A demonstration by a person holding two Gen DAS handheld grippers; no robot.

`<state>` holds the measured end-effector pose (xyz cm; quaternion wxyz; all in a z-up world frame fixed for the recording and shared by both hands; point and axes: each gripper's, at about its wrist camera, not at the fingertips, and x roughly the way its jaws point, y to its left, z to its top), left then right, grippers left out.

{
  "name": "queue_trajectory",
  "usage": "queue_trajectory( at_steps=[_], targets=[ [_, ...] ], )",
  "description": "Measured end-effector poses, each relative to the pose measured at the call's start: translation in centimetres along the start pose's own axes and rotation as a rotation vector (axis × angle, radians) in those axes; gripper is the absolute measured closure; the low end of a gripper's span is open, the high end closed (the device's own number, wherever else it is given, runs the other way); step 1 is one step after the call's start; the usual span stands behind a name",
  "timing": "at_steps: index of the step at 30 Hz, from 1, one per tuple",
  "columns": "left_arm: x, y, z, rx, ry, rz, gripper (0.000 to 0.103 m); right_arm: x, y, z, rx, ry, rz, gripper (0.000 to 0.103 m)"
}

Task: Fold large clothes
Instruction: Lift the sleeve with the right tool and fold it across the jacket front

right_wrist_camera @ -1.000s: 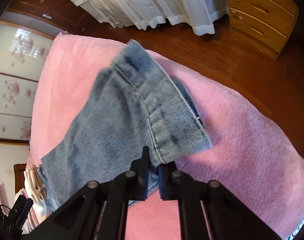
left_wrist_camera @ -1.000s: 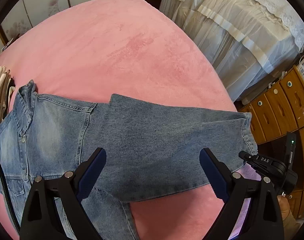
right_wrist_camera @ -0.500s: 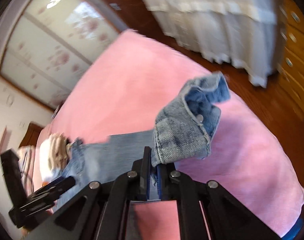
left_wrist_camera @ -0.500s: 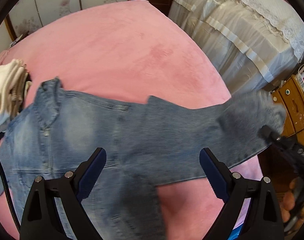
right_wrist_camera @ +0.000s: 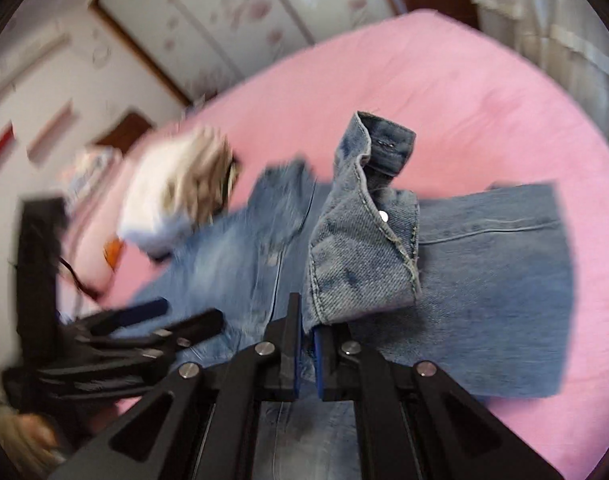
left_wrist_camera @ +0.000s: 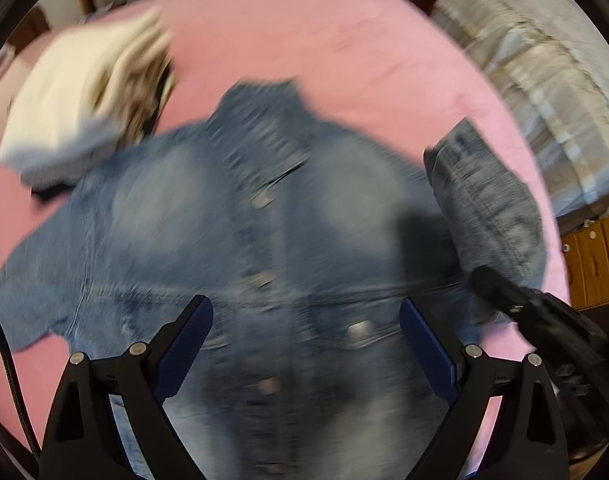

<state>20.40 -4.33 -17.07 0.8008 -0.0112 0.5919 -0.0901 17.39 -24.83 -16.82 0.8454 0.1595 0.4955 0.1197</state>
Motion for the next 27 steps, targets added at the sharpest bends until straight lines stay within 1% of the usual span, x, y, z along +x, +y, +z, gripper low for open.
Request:
queue_trajectory(
  at_steps=[3, 5, 6, 7, 8, 10, 11, 19, 22, 25, 26, 27],
  targets=[
    [2.8, 3.4, -0.9, -0.016, 0.054, 0.025, 0.009, 5.7, 1.7, -1.9, -0.06, 0.098, -0.057, 0.097],
    [4.2, 4.6, -1.3, -0.018, 0.081, 0.037, 0.009, 8.5, 2.4, -3.3, -0.091, 0.174, -0.1, 0.094],
    [4.8, 5.2, -1.5, -0.022, 0.087, 0.034, 0.009, 9.5, 3.0, -3.5, -0.104, 0.197, -0.118, 0.092],
    [5.1, 5.5, -1.6, -0.024, 0.087, 0.031, 0.009, 9.9, 3.2, -4.0, -0.114, 0.212, -0.133, 0.088],
    [5.4, 5.7, -1.8, -0.023, 0.086, 0.023, 0.009, 10.0, 3.4, -4.4, -0.122, 0.214, -0.138, 0.084],
    [5.8, 5.5, -1.8, -0.019, 0.084, 0.01, 0.009, 9.4, 3.7, -4.8, -0.133, 0.196, -0.125, 0.066],
    [6.1, 5.4, -1.9, -0.015, 0.084, 0.004, 0.009, 8.9, 3.7, -5.1, -0.139, 0.187, -0.122, 0.063],
    [7.8, 3.9, -1.0, 0.02, 0.092, -0.048, 0.009, 5.8, 3.1, -5.0, -0.132, 0.153, -0.111, 0.063],
    [8.8, 3.8, -1.0, 0.007, 0.115, -0.095, 0.009, 4.8, 2.6, -5.3, -0.117, 0.154, -0.107, 0.063],
    [10.0, 4.1, -1.2, -0.026, 0.155, -0.178, 0.011, 4.1, 1.9, -5.8, -0.091, 0.16, -0.101, 0.063],
    [10.5, 4.3, -1.4, -0.04, 0.169, -0.205, 0.018, 3.9, 1.6, -6.0, -0.081, 0.162, -0.096, 0.063],
    [10.9, 4.5, -1.5, -0.052, 0.183, -0.23, 0.027, 3.8, 1.3, -6.2, -0.072, 0.162, -0.095, 0.063]
  ],
)
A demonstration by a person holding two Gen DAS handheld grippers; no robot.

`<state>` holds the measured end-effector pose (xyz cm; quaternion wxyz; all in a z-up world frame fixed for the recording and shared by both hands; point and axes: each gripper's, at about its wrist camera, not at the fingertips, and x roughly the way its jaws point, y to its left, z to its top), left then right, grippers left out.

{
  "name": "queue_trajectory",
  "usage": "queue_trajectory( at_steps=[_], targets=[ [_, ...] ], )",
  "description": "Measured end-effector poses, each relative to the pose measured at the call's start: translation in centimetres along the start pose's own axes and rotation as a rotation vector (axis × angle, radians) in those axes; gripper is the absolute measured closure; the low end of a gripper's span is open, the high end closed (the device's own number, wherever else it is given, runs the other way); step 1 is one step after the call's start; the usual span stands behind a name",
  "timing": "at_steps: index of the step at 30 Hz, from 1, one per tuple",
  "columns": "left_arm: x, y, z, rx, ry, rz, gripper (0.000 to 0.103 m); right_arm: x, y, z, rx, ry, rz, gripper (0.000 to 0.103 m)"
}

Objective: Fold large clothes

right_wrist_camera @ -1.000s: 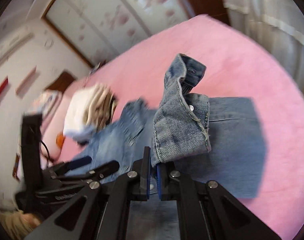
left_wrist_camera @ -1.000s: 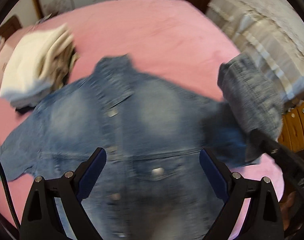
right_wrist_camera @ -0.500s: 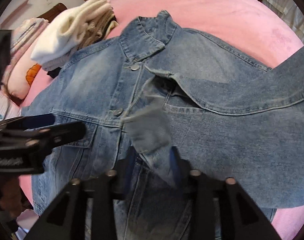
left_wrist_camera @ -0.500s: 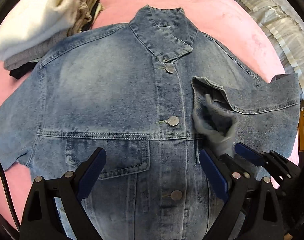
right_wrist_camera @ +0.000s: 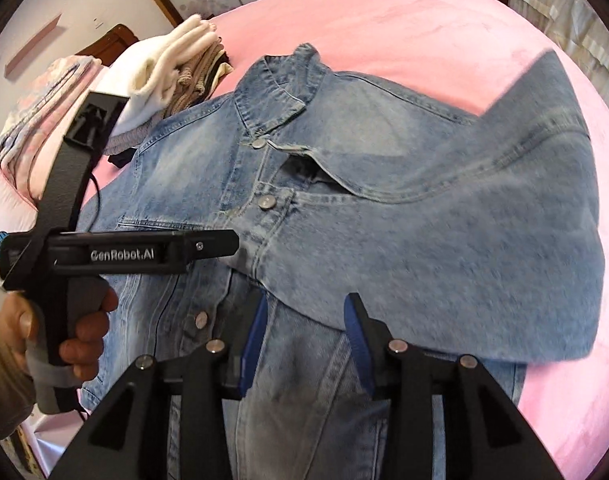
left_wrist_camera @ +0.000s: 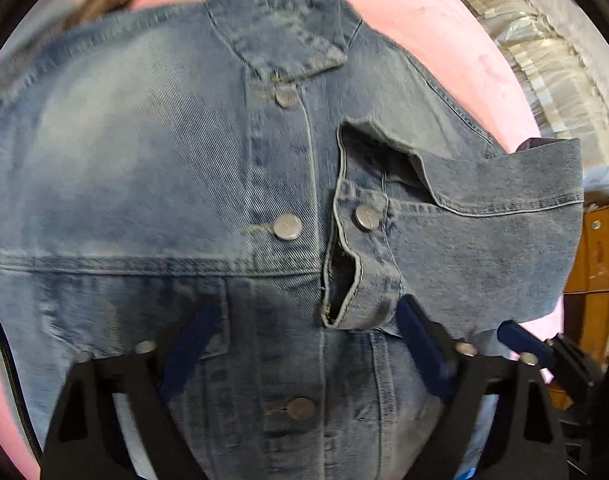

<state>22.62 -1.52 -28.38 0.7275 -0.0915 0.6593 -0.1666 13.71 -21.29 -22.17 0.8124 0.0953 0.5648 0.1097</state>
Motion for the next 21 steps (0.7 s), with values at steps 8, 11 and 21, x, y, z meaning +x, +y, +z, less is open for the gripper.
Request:
queue_trajectory(
  at_steps=[8, 11, 21],
  targets=[
    [0.7, 0.0, 0.3, -0.042, 0.042, -0.18, 0.064, -1.1, -1.9, -1.9, 0.051, 0.012, 0.009, 0.063],
    [1.4, -1.0, 0.7, -0.029, 0.05, -0.162, 0.064, -1.7, -2.7, -2.3, 0.063, 0.005, 0.008, 0.063],
    [2.6, -2.6, 1.5, -0.09, 0.079, -0.128, 0.093, -2.6, -5.4, -3.7, 0.111, 0.005, -0.023, 0.063]
  ],
)
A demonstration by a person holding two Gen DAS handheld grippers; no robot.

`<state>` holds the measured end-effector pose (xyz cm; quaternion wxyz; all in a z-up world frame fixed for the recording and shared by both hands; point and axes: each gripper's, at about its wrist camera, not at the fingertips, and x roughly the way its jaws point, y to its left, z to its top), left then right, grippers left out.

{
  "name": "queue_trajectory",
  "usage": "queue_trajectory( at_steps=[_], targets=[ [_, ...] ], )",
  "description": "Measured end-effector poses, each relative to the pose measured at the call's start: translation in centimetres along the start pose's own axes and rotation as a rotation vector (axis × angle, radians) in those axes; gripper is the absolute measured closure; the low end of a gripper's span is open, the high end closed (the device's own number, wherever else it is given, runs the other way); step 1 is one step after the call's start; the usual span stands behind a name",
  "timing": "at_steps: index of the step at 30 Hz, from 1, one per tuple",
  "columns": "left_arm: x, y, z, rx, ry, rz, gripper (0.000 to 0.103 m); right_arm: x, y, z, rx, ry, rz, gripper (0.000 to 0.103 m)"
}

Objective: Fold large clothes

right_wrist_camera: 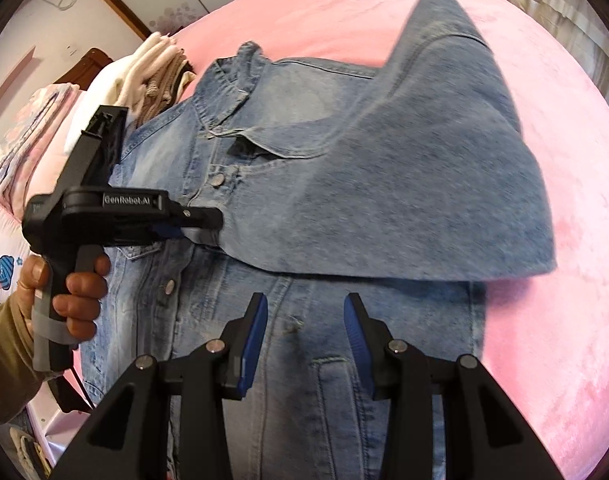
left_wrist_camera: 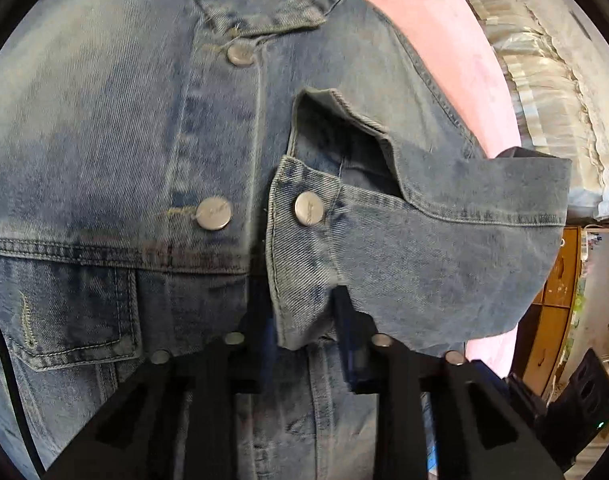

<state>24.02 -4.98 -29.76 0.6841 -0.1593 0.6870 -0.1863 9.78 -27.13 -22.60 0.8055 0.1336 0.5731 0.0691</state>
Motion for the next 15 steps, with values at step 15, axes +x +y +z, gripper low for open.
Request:
queue_trajectory(
  at_steps=[15],
  targets=[
    [-18.5, -2.0, 2.0, -0.024, -0.564, 0.091, 0.097, -0.8, -4.8, 0.5, 0.007, -0.087, -0.202, 0.063]
  ],
)
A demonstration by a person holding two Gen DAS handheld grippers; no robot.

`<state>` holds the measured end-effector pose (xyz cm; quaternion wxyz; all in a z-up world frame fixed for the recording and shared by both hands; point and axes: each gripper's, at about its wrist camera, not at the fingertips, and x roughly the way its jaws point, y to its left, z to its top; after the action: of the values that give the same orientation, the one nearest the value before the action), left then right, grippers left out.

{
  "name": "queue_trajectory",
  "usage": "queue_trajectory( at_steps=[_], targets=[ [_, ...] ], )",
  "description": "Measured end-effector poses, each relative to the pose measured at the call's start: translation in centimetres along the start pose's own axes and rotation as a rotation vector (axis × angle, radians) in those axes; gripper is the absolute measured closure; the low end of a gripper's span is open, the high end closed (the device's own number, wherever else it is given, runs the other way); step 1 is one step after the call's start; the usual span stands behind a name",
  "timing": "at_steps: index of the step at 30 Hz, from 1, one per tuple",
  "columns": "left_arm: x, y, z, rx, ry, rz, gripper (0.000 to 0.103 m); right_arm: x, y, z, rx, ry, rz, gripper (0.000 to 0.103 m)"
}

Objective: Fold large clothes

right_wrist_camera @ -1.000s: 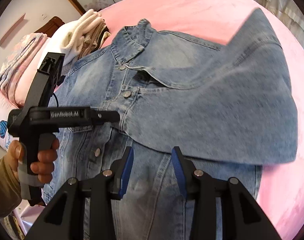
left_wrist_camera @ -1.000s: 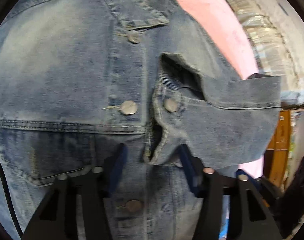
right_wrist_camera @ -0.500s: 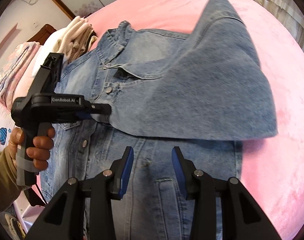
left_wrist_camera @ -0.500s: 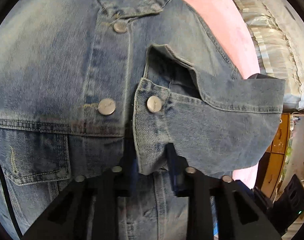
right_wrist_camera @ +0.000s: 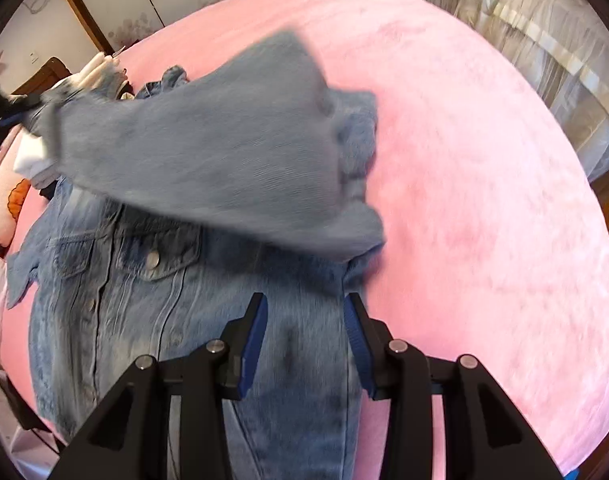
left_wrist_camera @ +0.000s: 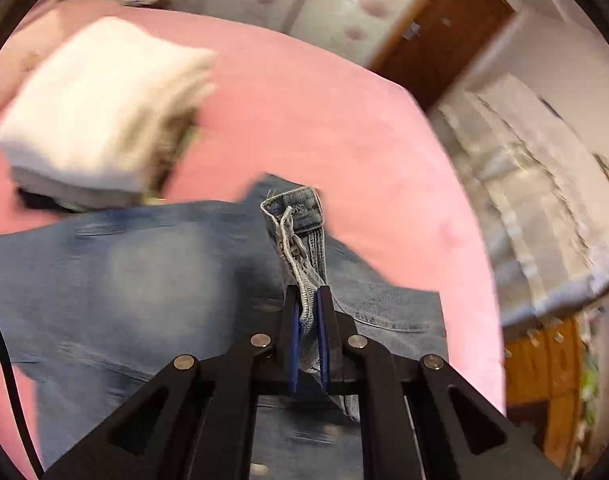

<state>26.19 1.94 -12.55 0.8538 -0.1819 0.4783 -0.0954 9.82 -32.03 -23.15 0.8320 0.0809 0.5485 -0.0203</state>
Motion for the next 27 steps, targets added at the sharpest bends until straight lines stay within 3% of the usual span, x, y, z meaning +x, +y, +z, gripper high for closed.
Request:
queue_trajectory(
  at_steps=[3, 7, 9, 11, 12, 14, 18, 20, 22, 24, 26, 27],
  targets=[
    [1.6, 4.6, -2.0, -0.054, 0.077, 0.109, 0.096, 1.1, 0.7, 0.7, -0.023, -0.014, -0.023, 0.063],
    [6.4, 10.4, -7.6, -0.125, 0.261, 0.234, 0.095, 2.7, 1.1, 1.2, -0.056, -0.018, -0.086, 0.063],
    [7.5, 11.9, -9.3, -0.148, 0.275, 0.258, 0.092, 3.0, 1.1, 1.0, -0.07, -0.021, -0.105, 0.064],
    [7.7, 12.0, -9.4, -0.172, 0.247, 0.27, 0.092, 3.2, 0.7, 0.7, -0.07, -0.006, -0.146, 0.084],
    [7.7, 11.9, -9.2, -0.179, 0.241, 0.276, 0.093, 3.3, 0.6, 0.8, -0.059, 0.006, -0.134, 0.086],
    [7.6, 12.2, -8.3, -0.173, 0.214, 0.26, 0.094, 3.4, 0.0, 0.5, -0.022, 0.038, -0.151, 0.103],
    [6.6, 10.8, -6.5, -0.063, 0.152, 0.249, 0.095, 2.4, -1.5, -0.2, 0.051, 0.076, -0.083, 0.103],
    [6.7, 10.5, -5.8, -0.022, 0.168, 0.251, 0.093, 1.5, -1.4, -0.2, 0.054, 0.062, -0.072, 0.102],
    [6.8, 10.8, -5.3, -0.022, 0.211, 0.211, 0.08, 0.6, -1.3, 0.1, 0.064, 0.041, -0.047, 0.097],
    [6.9, 11.2, -4.8, -0.068, 0.231, 0.145, 0.057, -0.3, -1.2, 0.6, 0.077, 0.01, -0.02, 0.084],
    [6.1, 11.6, -3.9, -0.108, 0.201, 0.099, 0.045, -0.8, -0.8, 1.5, 0.084, -0.024, -0.014, 0.064],
    [6.1, 11.7, -3.2, -0.121, 0.186, 0.085, 0.04, -1.0, -0.6, 2.2, 0.082, -0.042, -0.01, 0.063]
  ],
)
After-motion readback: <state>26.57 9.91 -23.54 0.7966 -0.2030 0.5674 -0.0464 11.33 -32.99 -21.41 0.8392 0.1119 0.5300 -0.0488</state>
